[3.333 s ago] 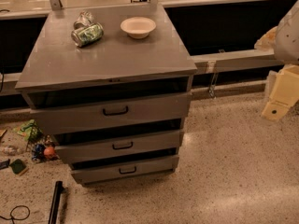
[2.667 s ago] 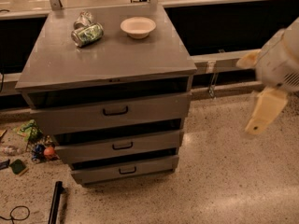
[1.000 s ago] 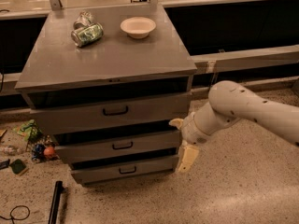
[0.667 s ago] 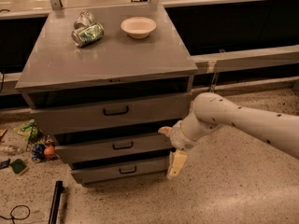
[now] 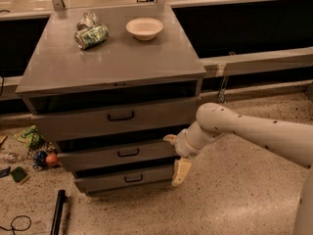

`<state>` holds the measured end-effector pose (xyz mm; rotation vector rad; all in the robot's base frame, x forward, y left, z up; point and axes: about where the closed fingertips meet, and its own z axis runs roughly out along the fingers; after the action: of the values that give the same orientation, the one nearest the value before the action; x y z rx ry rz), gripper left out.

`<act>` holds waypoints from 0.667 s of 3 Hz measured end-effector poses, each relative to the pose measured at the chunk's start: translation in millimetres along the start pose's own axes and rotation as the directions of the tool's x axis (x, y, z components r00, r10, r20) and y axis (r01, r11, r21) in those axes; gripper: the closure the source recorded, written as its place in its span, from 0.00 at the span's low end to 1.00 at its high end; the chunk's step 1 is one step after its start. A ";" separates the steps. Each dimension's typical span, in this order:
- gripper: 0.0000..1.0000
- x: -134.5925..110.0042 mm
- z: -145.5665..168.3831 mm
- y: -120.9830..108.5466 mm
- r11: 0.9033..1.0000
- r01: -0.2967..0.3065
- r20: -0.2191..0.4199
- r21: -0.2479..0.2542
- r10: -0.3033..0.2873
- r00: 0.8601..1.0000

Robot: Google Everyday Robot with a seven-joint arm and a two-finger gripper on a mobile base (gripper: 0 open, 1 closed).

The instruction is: Open middle drawer

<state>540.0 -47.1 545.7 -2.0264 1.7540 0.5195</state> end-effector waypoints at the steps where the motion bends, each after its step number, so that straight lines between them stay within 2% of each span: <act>1: 0.00 10.1 24.3 -17.5 0.999 0.042 0.007 0.008 -0.042 0.999; 2: 0.00 22.1 49.1 -38.9 0.997 0.074 0.010 0.016 -0.074 0.997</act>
Offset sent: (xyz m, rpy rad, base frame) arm 0.0769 0.0172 -0.0828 0.0195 -0.0867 0.0759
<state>581.0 -34.7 494.9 -2.0652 1.6651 0.4915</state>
